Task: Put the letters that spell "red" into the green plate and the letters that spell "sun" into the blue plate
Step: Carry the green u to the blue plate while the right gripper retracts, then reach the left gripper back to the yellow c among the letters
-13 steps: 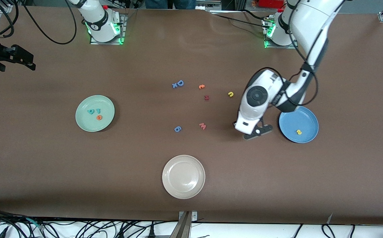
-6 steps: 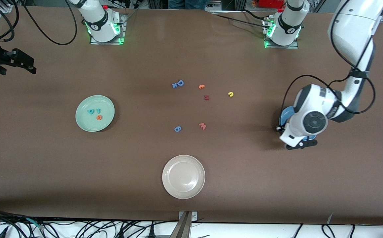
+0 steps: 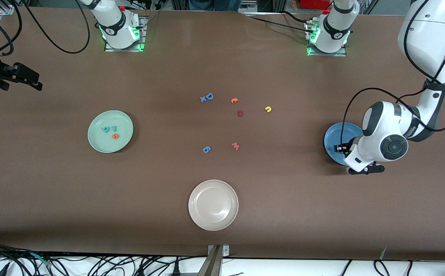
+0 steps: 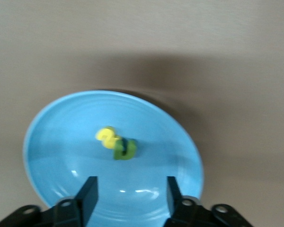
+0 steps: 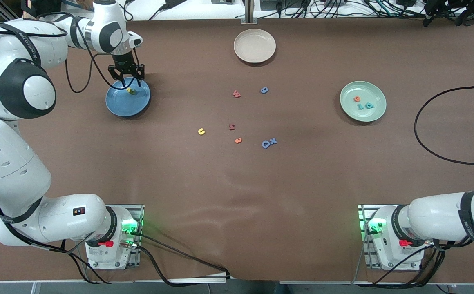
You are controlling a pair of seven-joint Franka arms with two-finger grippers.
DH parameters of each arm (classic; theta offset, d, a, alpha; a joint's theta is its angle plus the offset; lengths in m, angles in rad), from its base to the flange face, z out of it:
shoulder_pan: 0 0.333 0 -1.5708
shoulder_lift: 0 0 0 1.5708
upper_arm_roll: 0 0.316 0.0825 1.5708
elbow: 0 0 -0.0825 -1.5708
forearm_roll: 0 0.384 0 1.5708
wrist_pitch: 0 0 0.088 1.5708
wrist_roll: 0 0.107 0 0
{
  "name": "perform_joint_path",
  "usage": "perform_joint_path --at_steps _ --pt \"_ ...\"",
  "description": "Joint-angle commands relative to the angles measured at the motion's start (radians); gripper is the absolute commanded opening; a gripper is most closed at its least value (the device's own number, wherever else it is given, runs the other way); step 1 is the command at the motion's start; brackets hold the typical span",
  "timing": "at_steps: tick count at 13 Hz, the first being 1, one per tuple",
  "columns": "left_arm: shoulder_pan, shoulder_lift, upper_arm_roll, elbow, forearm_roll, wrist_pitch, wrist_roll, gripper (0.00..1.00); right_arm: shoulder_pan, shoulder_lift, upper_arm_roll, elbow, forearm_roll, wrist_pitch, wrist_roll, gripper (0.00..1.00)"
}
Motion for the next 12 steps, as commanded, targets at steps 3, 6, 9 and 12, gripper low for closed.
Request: perform_joint_path --at_steps 3,6,9,12 --pt "0.003 -0.038 -0.108 -0.041 -0.064 0.003 -0.069 1.0 0.005 0.008 0.0 0.019 0.009 0.007 0.011 1.0" --pt "0.006 -0.078 -0.217 -0.163 -0.065 0.156 -0.296 1.0 0.005 0.008 0.0 0.018 0.009 0.006 0.011 1.0" --pt "0.006 -0.177 -0.3 -0.379 -0.064 0.363 -0.478 1.0 0.006 0.01 0.001 0.019 0.009 0.009 0.01 1.0" --pt "-0.007 -0.21 -0.367 -0.49 -0.044 0.471 -0.65 1.0 0.005 0.008 0.0 0.019 0.009 0.007 0.008 1.0"
